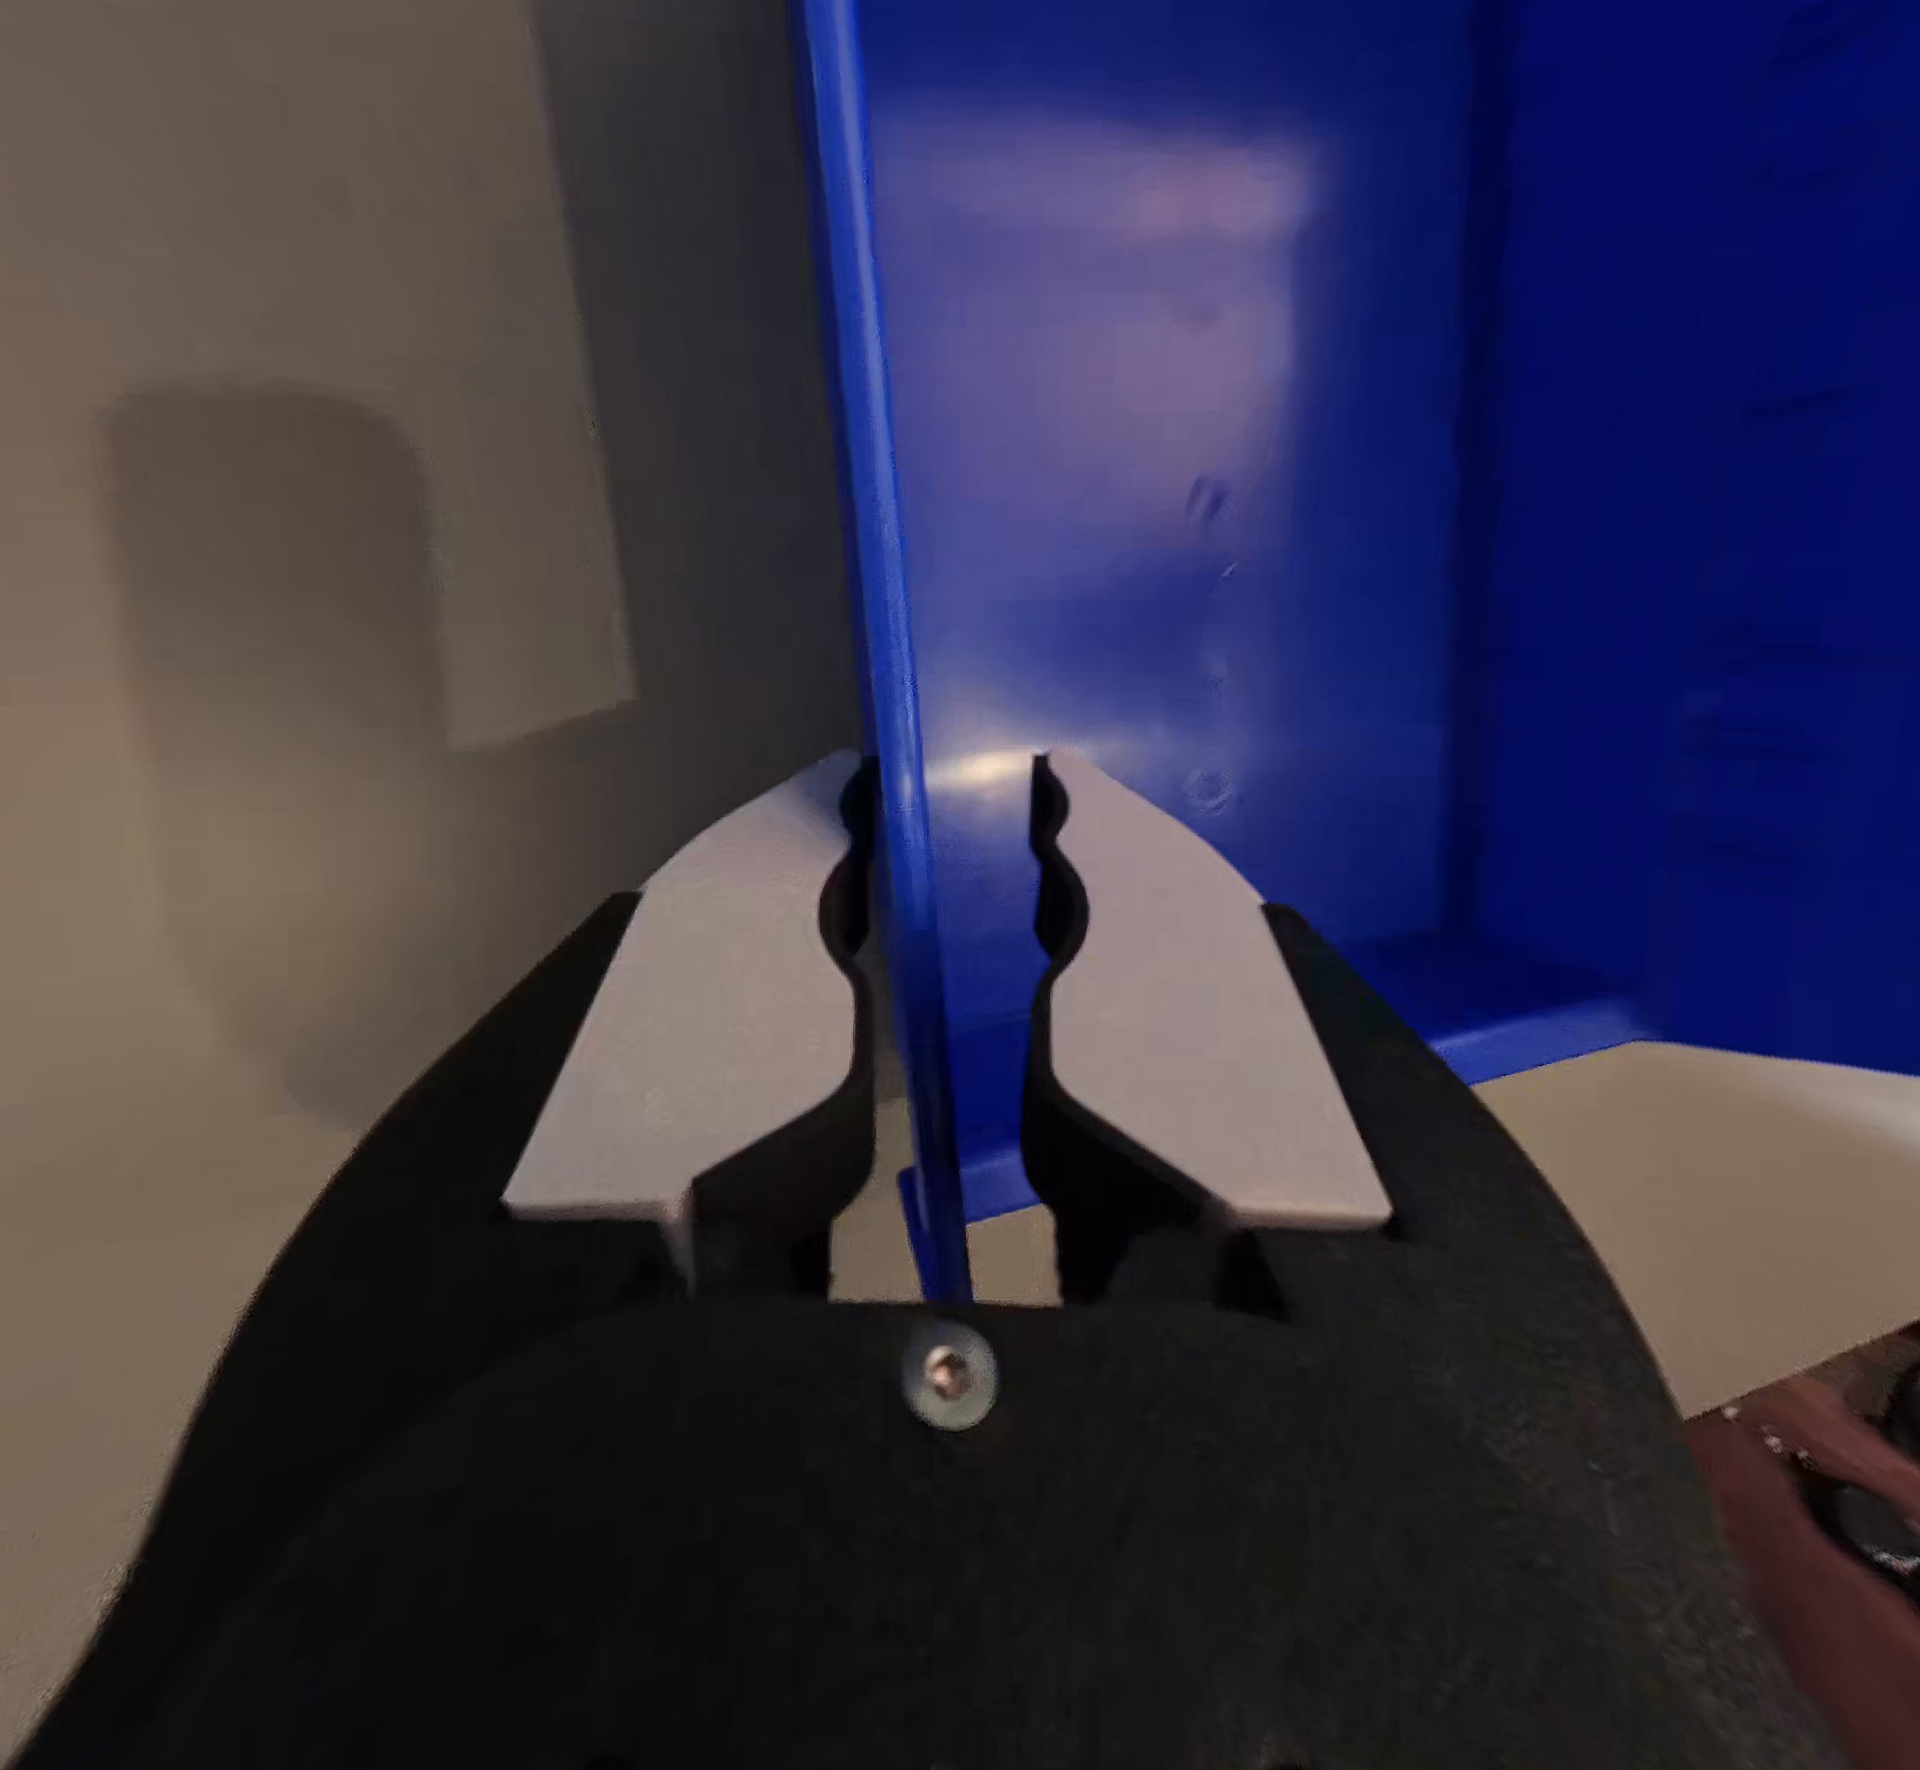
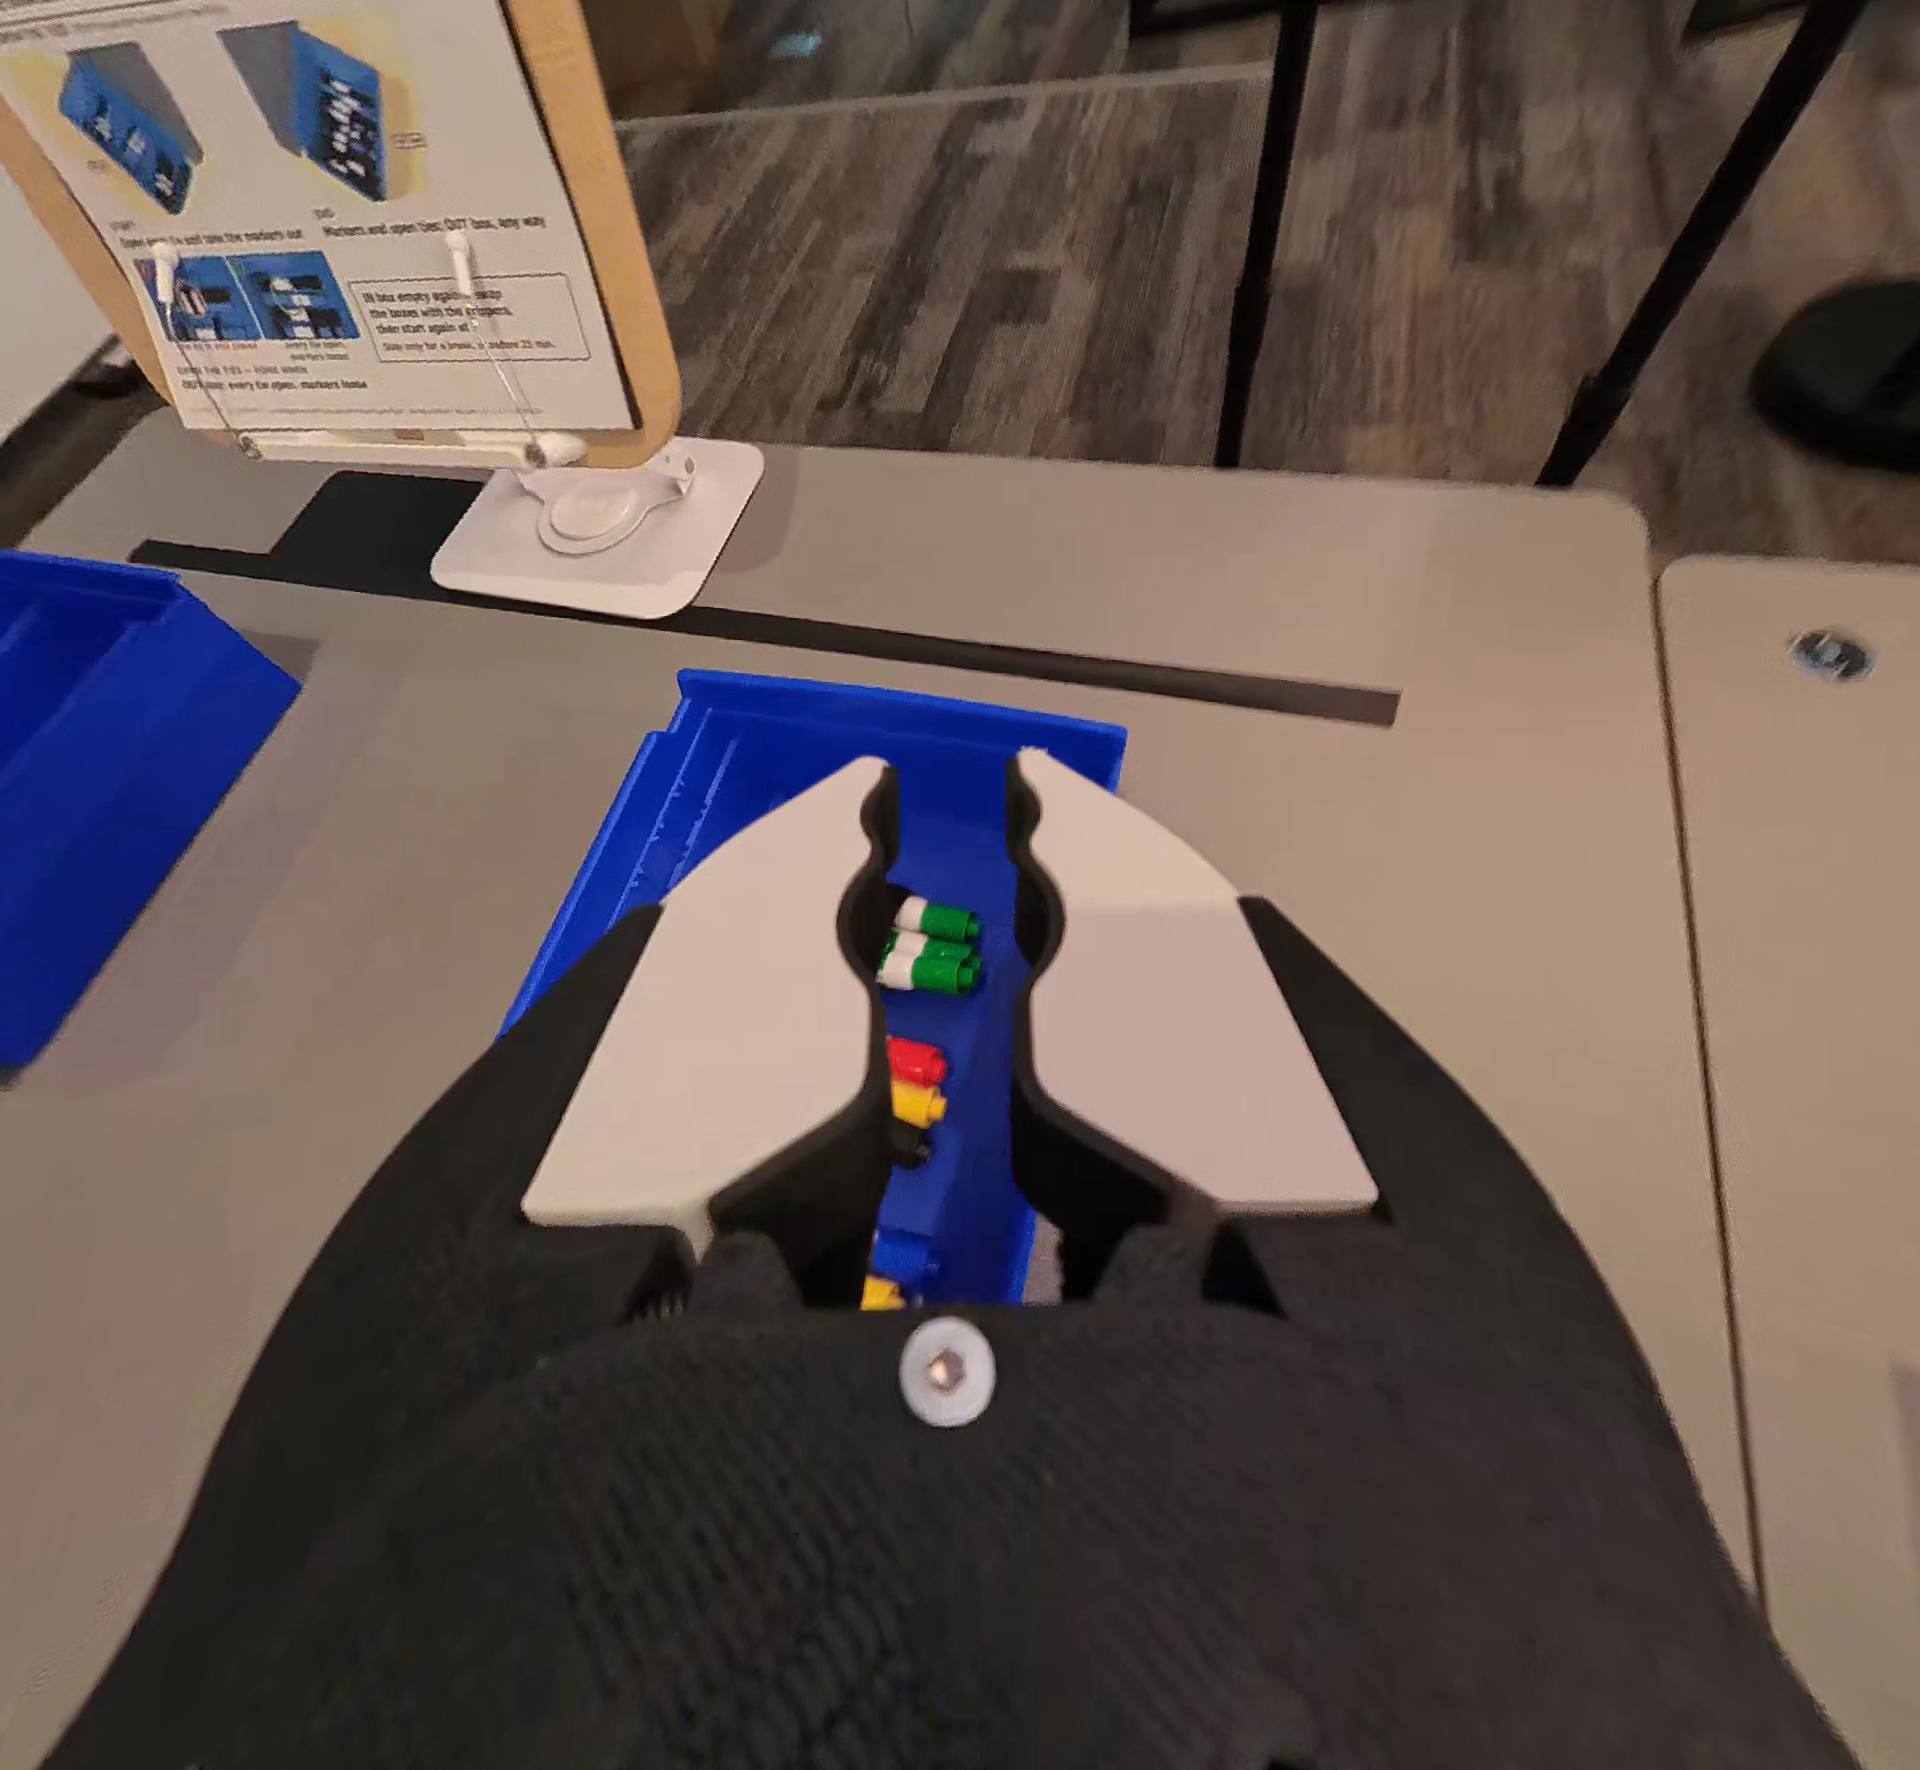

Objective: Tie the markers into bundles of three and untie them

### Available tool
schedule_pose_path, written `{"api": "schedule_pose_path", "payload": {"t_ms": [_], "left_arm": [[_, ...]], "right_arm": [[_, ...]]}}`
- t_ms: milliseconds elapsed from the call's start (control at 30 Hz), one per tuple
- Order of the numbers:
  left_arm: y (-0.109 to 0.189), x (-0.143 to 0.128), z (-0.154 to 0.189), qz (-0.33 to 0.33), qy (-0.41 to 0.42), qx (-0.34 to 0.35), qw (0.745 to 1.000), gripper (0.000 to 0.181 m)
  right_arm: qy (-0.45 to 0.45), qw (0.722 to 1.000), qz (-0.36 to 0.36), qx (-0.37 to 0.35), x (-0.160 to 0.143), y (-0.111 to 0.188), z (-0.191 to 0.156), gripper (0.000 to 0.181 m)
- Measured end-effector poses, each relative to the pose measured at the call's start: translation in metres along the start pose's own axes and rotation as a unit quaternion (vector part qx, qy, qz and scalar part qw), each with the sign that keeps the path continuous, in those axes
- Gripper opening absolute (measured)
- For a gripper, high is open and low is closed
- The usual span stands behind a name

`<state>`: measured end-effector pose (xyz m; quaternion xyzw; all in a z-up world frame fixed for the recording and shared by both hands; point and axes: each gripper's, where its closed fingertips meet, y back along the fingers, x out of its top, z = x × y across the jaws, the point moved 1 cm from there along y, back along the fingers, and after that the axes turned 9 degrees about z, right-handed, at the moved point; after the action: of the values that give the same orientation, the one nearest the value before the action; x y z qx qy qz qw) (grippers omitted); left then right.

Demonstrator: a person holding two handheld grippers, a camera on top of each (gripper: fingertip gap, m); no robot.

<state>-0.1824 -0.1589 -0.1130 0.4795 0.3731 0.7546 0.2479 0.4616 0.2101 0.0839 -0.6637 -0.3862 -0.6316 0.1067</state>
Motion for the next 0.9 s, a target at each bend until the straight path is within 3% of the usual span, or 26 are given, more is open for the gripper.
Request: {"api": "schedule_pose_path", "payload": {"t_ms": [67,233,433,533,600,667,800,900], "left_arm": [[0.016,0.018,0.01,0.07,0.007,-0.035,0.997,0.04],[0.07,0.056,0.021,0.217,-0.067,-0.017,0.974,0.043],[0.131,0.106,0.067,0.406,-0.181,0.018,0.895,0.052],[0.139,0.124,0.1,0.449,-0.21,-0.019,0.868,0.056],[0.143,0.137,0.12,0.465,-0.223,-0.044,0.856,0.063],[0.152,0.153,0.138,0.498,-0.234,-0.057,0.833,0.061],[0.168,0.177,0.169,0.563,-0.249,-0.09,0.783,0.059],[0.159,0.182,0.182,0.568,-0.258,-0.101,0.775,0.057]], "right_arm": [[0.036,0.998,0.043,-0.008,0.004,0.007,-0.008,0.024],[0.069,0.982,0.178,0.009,0.021,0.029,-0.035,0.031],[0.082,0.953,0.288,0.055,0.022,0.021,-0.057,0.068],[0.063,0.935,0.34,0.074,0.026,0.018,-0.059,0.055],[0.101,0.907,0.409,0.01,0.038,0.032,-0.051,0.046],[0.131,0.898,0.42,-0.027,0.04,0.034,-0.048,0.05],[0.151,0.912,0.379,-0.036,0.028,0.014,-0.045,0.073],[0.149,0.92,0.361,-0.028,0.022,0.005,-0.043,0.068]]}}
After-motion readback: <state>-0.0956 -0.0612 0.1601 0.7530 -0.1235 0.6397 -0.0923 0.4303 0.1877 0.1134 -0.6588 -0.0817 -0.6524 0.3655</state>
